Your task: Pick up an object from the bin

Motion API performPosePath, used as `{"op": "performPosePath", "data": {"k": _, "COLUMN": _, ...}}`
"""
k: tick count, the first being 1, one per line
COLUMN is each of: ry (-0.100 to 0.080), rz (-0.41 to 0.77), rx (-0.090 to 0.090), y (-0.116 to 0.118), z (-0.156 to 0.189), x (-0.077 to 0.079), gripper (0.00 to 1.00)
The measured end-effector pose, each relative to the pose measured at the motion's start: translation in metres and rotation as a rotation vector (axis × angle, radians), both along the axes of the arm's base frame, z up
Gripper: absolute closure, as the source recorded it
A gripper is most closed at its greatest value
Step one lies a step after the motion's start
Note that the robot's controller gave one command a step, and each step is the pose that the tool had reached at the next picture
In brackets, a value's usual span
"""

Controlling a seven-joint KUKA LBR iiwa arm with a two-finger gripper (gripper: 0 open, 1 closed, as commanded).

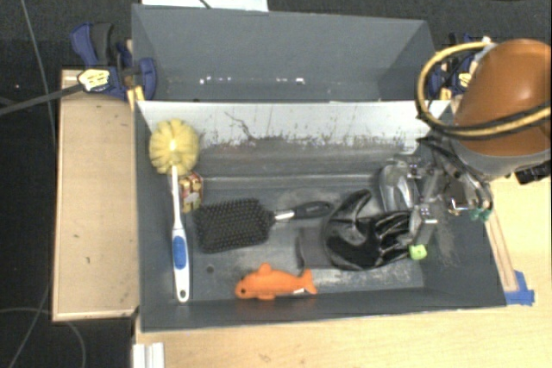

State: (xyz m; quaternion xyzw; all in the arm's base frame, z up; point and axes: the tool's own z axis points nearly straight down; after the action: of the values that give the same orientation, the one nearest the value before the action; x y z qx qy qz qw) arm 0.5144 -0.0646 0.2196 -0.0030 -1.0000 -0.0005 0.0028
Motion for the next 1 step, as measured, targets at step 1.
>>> {"op": "performPosePath", "data": {"k": 1, "ry": -0.009, "rz": 0.004, "rx": -0.001, "y": 0.0004, "z": 0.0046, "x": 0.0015, "gripper": 0.0}}
